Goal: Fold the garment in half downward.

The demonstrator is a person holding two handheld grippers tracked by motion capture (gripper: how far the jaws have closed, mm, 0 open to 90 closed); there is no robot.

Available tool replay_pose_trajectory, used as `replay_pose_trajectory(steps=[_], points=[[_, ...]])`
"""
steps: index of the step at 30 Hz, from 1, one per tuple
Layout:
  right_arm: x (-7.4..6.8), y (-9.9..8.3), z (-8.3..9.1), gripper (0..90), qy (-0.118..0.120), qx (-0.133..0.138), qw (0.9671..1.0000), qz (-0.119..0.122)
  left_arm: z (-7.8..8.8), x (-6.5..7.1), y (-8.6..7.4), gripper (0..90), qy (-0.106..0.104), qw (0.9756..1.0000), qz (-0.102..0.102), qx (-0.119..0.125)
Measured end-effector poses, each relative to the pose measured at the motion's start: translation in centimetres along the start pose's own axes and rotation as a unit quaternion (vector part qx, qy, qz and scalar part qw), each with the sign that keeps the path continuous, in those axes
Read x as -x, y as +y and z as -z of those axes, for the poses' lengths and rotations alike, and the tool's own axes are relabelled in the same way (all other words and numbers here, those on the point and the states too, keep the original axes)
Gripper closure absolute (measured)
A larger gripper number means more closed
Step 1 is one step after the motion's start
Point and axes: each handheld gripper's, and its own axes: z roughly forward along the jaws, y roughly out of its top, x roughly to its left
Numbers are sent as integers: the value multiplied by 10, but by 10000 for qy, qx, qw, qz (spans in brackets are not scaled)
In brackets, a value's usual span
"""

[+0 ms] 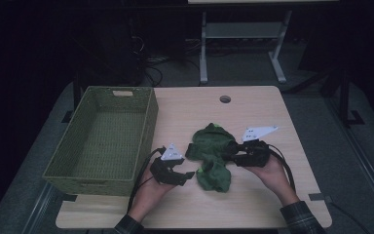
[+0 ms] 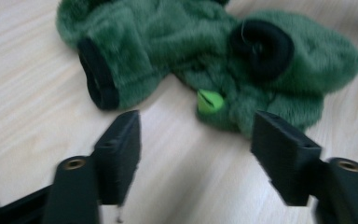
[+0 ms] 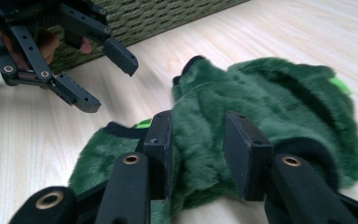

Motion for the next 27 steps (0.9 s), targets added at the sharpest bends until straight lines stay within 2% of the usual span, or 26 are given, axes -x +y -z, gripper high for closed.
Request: replay_pose_trajectory(steps=[3,5,8,10,15,17,22,27], points=[[7,3,2,620,-115,102,9999,-23,-3,-2,10,416,5,10000,-33,45],[14,5,2,616,-186,33,9998,-86,-5,-5,17,454,69,9999,-77,55],[22,9,2,617,-291,87,9995,-112,-9,-11,29,498,160,9998,-121,41],[27,11,1,609,-313,71,9993,-207,-11,-15,33,523,185,9998,-81,63],[40,15,-2,620,-554,36,9981,-268,-18,-29,46,550,307,9993,69,182],[48,17,-4,619,-617,-39,9975,-351,-21,-35,50,550,361,9992,104,162],[65,18,-7,629,-801,9,9953,-540,-32,-54,62,550,493,9983,258,171],[81,14,-19,627,-858,-198,9935,-722,-47,-72,68,550,559,9976,392,150]])
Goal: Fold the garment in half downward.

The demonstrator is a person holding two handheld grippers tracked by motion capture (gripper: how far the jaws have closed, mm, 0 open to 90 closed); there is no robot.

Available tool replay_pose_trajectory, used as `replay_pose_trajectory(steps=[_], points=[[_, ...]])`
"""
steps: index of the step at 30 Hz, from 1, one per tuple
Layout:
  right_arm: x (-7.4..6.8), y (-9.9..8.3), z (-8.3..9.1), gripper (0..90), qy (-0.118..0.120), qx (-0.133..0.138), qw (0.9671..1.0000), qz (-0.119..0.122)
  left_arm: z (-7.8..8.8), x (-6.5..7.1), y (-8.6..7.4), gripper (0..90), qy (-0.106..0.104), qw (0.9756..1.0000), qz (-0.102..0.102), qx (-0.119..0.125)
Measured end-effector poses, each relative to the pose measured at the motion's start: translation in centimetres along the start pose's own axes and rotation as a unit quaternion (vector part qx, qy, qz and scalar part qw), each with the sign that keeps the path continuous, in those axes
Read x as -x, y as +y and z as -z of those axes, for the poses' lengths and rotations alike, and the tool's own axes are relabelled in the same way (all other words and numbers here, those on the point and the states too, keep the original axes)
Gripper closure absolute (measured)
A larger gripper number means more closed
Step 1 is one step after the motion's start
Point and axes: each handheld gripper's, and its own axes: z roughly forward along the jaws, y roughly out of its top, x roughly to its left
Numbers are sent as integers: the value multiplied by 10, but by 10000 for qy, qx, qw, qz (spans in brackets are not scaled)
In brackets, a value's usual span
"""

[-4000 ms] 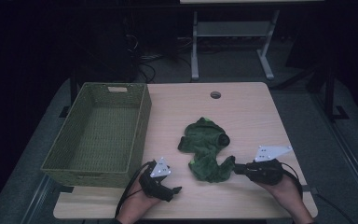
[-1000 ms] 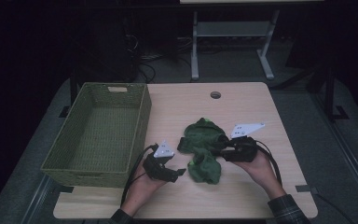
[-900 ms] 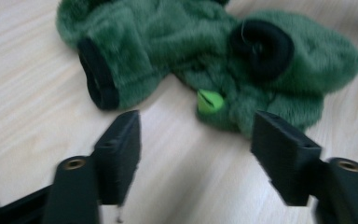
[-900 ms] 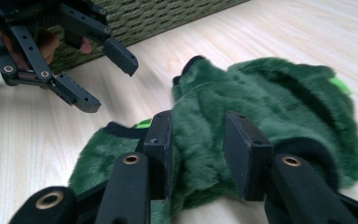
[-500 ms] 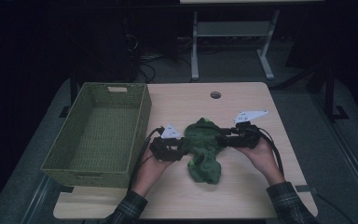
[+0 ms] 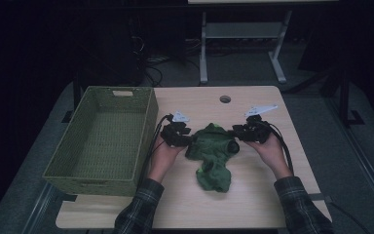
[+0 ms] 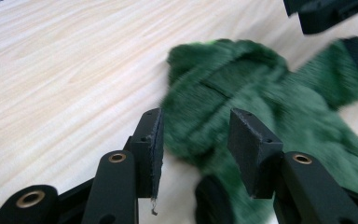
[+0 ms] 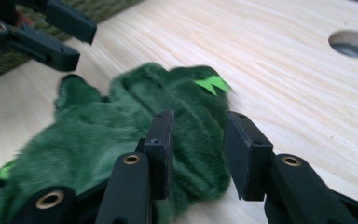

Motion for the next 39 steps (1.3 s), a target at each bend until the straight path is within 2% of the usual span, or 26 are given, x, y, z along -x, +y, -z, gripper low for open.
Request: replay_pose_trajectory(steps=[3,5,12,19,24,25,29,33,39], points=[[5,-1,-8,627,-50,-104,9999,-21,-6,-2,0,550,12,10000,17,-22],[9,-3,-17,627,-120,-208,9997,-105,-17,-6,0,550,89,9999,-31,-99],[17,-10,-32,634,-162,-492,9984,-234,-37,-14,-6,549,-33,9995,119,-279],[22,-18,-42,685,-109,-725,9969,-293,-44,-15,-10,600,-111,9990,90,-434],[22,-19,-43,814,-101,-740,9968,-271,-46,-16,-12,707,-221,9985,108,-498],[22,-19,-43,830,-104,-743,9969,-252,-46,-17,-12,749,-248,9984,82,-509],[21,-18,-41,853,-66,-672,9975,-214,-47,-17,-12,847,-360,9978,206,-508],[20,-17,-40,862,-39,-616,9978,-222,-45,-18,-12,868,-374,9977,217,-522],[22,-16,-35,873,15,-458,9986,-246,-38,-19,-8,878,-335,9986,192,-374]])
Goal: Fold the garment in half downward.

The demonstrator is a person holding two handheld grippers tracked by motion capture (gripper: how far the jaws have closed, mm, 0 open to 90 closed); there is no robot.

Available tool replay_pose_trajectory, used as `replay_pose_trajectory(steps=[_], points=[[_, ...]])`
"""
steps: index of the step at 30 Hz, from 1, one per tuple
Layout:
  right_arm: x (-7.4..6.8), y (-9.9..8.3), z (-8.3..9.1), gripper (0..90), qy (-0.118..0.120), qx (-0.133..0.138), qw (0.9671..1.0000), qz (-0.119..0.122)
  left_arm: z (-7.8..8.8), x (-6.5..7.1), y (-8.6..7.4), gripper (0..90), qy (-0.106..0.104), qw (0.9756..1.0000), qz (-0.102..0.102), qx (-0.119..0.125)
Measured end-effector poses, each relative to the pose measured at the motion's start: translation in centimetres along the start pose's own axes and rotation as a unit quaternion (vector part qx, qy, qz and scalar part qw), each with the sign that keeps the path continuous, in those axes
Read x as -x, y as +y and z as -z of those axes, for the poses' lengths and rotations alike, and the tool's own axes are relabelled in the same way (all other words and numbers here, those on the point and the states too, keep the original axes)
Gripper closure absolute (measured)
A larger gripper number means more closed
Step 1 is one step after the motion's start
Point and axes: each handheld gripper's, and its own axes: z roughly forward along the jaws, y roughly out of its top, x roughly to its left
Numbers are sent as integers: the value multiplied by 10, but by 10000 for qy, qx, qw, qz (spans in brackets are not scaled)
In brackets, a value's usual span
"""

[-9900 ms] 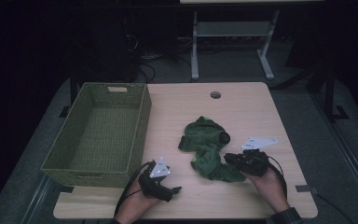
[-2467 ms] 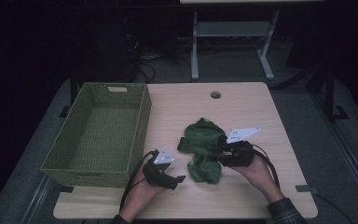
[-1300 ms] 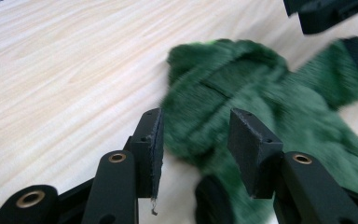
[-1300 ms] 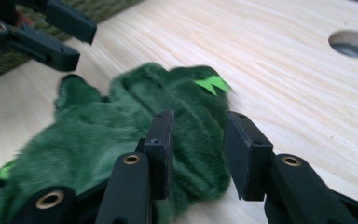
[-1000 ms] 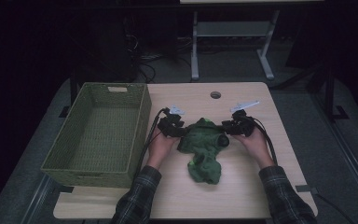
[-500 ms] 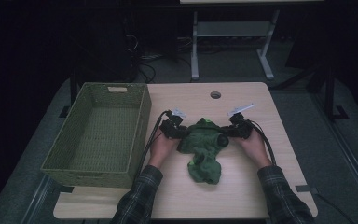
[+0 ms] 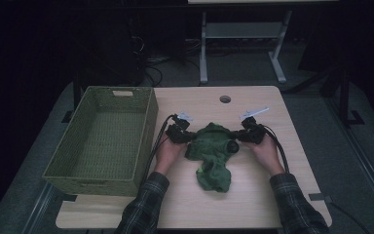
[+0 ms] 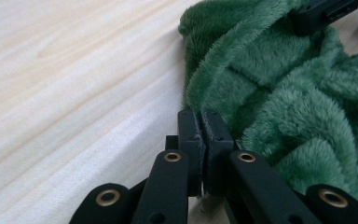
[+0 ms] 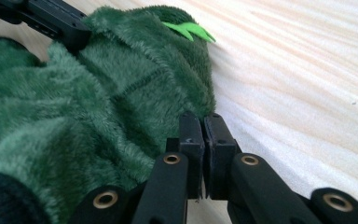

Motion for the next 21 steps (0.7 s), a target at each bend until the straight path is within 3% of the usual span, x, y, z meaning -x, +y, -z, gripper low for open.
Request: replay_pose_trajectory(steps=[4,10,14,17,21], points=[[-2,3,7,877,75,150,9998,-59,10,2,5,881,23,9997,-48,227],[-4,9,19,877,78,439,9990,57,23,6,13,880,81,9985,-97,538],[0,14,26,876,-14,653,9978,68,33,10,23,880,123,9969,-188,749],[4,21,30,877,7,625,9980,28,39,13,31,879,184,9954,-265,898],[5,25,40,877,51,961,9954,-42,46,17,36,877,222,9937,-354,1044]])
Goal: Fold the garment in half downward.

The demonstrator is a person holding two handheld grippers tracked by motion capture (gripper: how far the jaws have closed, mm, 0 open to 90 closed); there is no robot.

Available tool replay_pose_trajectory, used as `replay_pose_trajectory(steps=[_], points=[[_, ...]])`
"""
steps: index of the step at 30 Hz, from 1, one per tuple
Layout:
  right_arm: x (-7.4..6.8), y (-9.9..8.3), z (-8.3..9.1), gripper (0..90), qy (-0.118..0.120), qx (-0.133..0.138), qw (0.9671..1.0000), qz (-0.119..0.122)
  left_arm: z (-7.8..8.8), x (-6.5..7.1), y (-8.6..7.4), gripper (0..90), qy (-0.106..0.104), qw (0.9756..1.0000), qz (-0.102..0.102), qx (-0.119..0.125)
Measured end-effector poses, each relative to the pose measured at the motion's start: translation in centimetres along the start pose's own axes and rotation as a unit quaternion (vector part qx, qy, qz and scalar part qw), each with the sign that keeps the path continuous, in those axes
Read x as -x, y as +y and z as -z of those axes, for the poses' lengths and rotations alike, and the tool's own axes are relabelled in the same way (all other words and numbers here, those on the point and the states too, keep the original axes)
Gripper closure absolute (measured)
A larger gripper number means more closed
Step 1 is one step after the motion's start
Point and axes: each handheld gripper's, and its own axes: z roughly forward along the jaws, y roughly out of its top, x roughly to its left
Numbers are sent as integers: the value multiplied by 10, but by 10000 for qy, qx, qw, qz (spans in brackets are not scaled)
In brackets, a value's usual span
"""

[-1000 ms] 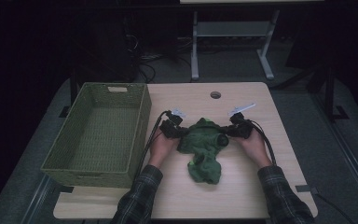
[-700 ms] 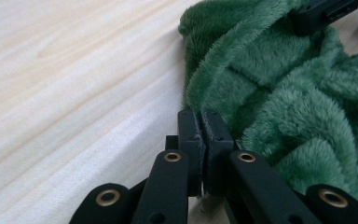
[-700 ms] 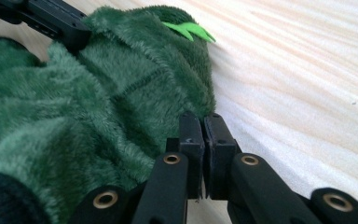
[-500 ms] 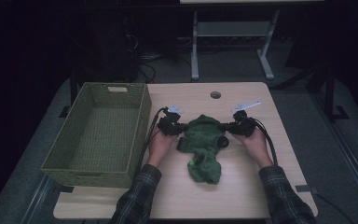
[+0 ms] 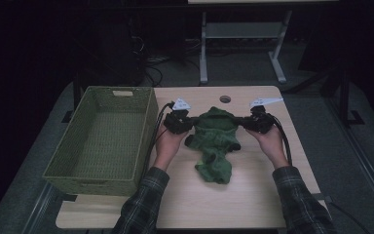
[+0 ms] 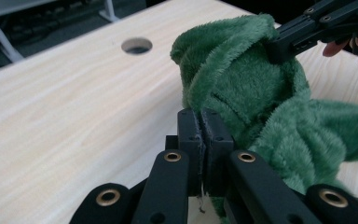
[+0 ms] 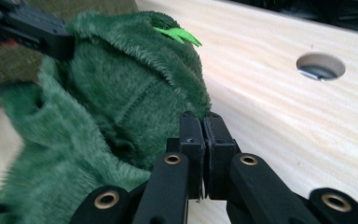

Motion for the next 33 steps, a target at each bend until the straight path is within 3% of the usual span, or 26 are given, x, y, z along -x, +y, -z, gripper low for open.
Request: replay_pose_trajectory(steps=[4,7,12,21,29,33], points=[[-3,-3,6,875,178,12,9998,-65,7,6,-1,873,-46,9999,-39,124],[-12,-5,14,875,224,82,9997,49,15,14,-7,871,-109,9997,-127,165],[-22,-9,21,873,302,114,9993,199,21,24,-14,869,-162,9994,-97,298],[-43,-26,38,869,442,257,9976,461,37,45,-38,866,-271,9973,-346,581],[-61,-40,49,866,531,341,9957,680,45,60,-53,861,-448,9956,-542,614],[-66,-48,51,862,656,234,9951,703,48,65,-60,858,-510,9943,-644,673]])
